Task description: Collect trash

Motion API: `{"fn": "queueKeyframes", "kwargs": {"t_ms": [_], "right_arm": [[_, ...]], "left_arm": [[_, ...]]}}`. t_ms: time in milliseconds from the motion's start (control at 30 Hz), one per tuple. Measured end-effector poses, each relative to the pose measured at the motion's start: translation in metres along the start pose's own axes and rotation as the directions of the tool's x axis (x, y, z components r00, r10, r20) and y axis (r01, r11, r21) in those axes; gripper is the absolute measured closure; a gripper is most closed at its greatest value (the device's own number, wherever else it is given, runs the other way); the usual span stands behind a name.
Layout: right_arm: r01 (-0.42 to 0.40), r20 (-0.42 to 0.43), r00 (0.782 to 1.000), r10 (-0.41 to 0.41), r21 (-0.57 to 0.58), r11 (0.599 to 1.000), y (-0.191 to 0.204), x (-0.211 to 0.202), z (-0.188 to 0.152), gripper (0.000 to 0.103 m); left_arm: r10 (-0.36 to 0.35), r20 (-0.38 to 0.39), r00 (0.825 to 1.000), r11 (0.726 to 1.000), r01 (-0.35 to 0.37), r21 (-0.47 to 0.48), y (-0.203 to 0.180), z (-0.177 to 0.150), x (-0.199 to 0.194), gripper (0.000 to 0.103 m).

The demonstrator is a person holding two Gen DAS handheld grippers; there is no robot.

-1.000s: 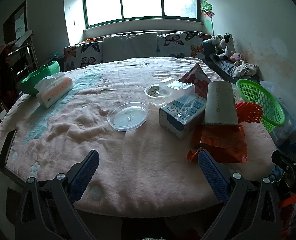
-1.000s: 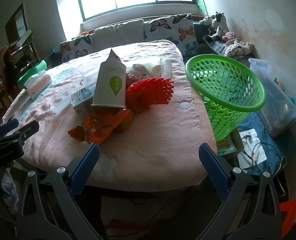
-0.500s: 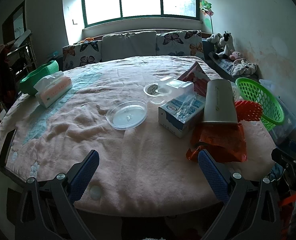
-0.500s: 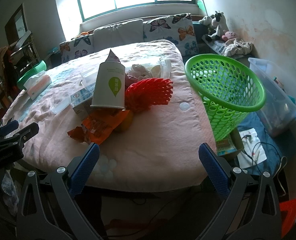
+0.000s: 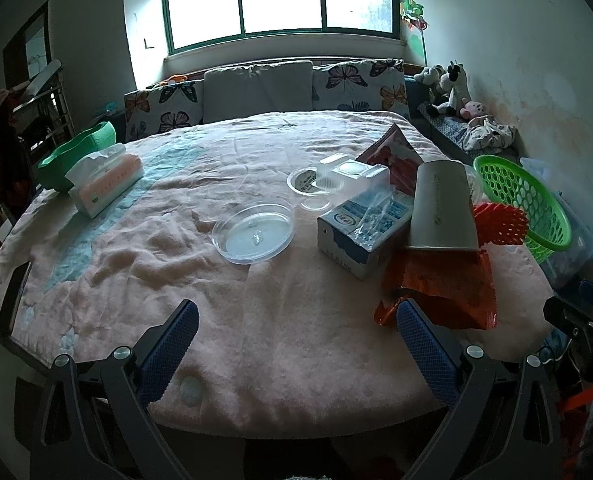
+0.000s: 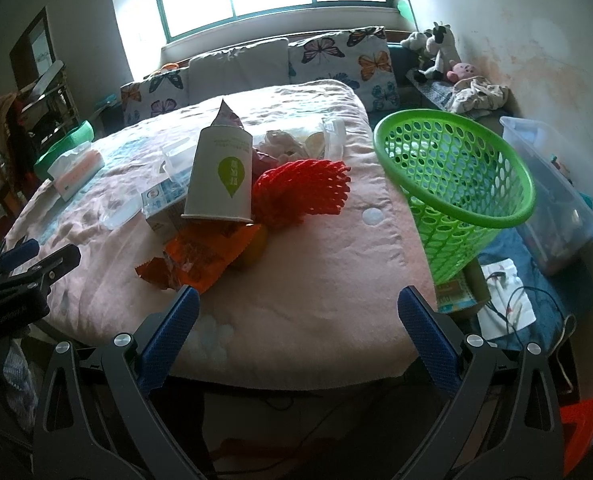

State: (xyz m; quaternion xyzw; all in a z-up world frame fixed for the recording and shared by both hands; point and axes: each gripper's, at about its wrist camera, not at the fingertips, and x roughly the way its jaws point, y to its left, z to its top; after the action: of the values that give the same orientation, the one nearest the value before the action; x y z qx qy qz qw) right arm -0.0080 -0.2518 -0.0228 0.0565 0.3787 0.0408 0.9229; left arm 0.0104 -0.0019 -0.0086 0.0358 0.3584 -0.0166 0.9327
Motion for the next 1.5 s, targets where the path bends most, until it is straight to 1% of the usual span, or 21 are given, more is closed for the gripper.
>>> {"fn": "queueKeyframes", "kwargs": {"t_ms": [267, 400, 500, 600, 767, 933, 967, 1033, 1167, 1233, 1333, 1400, 1467, 1500], "right_arm": [[-0.015, 0.001, 1.0, 0.015, -0.004, 1.0, 0.001, 0.007, 0.011, 0.004], [-0.035, -0.001, 0.999, 0.035, -0.005, 0.999, 0.001, 0.011, 0.018, 0.004], [-0.071, -0.005, 0.997, 0.071, -0.009, 0.997, 0.003, 0.015, 0.028, 0.004], [-0.089, -0.002, 0.996, 0.089, -0.02, 0.996, 0.006, 0.018, 0.037, 0.005], [-0.172, -0.018, 0.985, 0.172, -0.01, 0.985, 0.012, 0.029, 0.057, 0.006], [-0.212, -0.033, 0.977, 0.211, -0.028, 0.977, 0.022, 0.044, 0.078, 0.009], [-0.217, -0.041, 0.976, 0.216, -0.026, 0.976, 0.023, 0.048, 0.081, 0.009], [-0.237, -0.061, 0.97, 0.235, -0.022, 0.971, 0.025, 0.056, 0.088, 0.014], [-0.263, -0.096, 0.961, 0.26, -0.017, 0.965, 0.031, 0.072, 0.099, 0.017], [-0.26, -0.112, 0.96, 0.257, -0.014, 0.966, 0.035, 0.082, 0.104, 0.018], [-0.248, -0.128, 0.961, 0.244, -0.015, 0.969, 0.038, 0.094, 0.109, 0.019], [-0.243, -0.144, 0.96, 0.24, -0.005, 0.97, 0.039, 0.103, 0.111, 0.02], [-0.241, -0.157, 0.959, 0.238, 0.003, 0.971, 0.038, 0.108, 0.113, 0.021], [-0.24, -0.159, 0.958, 0.237, 0.005, 0.971, 0.038, 0.11, 0.112, 0.023]], "left_arm": [[0.006, -0.008, 1.0, 1.0, -0.006, 0.002, 0.002, 0.013, 0.009, 0.007], [0.009, -0.01, 1.0, 1.0, -0.009, 0.006, 0.004, 0.02, 0.014, 0.007], [0.013, -0.011, 1.0, 1.0, -0.013, 0.001, 0.007, 0.027, 0.018, 0.007], [0.019, -0.012, 1.0, 1.0, -0.019, 0.001, 0.011, 0.033, 0.021, 0.007], [0.03, -0.01, 0.999, 1.0, -0.03, 0.002, 0.018, 0.041, 0.028, 0.007], [0.032, -0.008, 0.999, 0.999, -0.032, -0.005, 0.028, 0.05, 0.034, 0.007], [0.033, -0.006, 0.999, 0.999, -0.033, -0.007, 0.03, 0.051, 0.034, 0.007], [0.031, -0.003, 1.0, 0.999, -0.031, -0.011, 0.034, 0.054, 0.036, 0.007], [0.024, 0.005, 1.0, 1.0, -0.024, -0.008, 0.041, 0.058, 0.038, 0.007], [0.006, 0.003, 1.0, 1.0, -0.006, -0.01, 0.045, 0.061, 0.041, 0.007], [-0.048, -0.008, 0.999, 0.999, 0.048, -0.008, 0.047, 0.066, 0.046, 0.007], [-0.054, -0.001, 0.999, 0.998, 0.054, 0.011, 0.044, 0.069, 0.05, 0.007], [-0.077, -0.006, 0.997, 0.997, 0.077, 0.02, 0.044, 0.073, 0.055, 0.007], [-0.094, -0.014, 0.995, 0.995, 0.094, 0.022, 0.044, 0.076, 0.059, 0.007]]}}
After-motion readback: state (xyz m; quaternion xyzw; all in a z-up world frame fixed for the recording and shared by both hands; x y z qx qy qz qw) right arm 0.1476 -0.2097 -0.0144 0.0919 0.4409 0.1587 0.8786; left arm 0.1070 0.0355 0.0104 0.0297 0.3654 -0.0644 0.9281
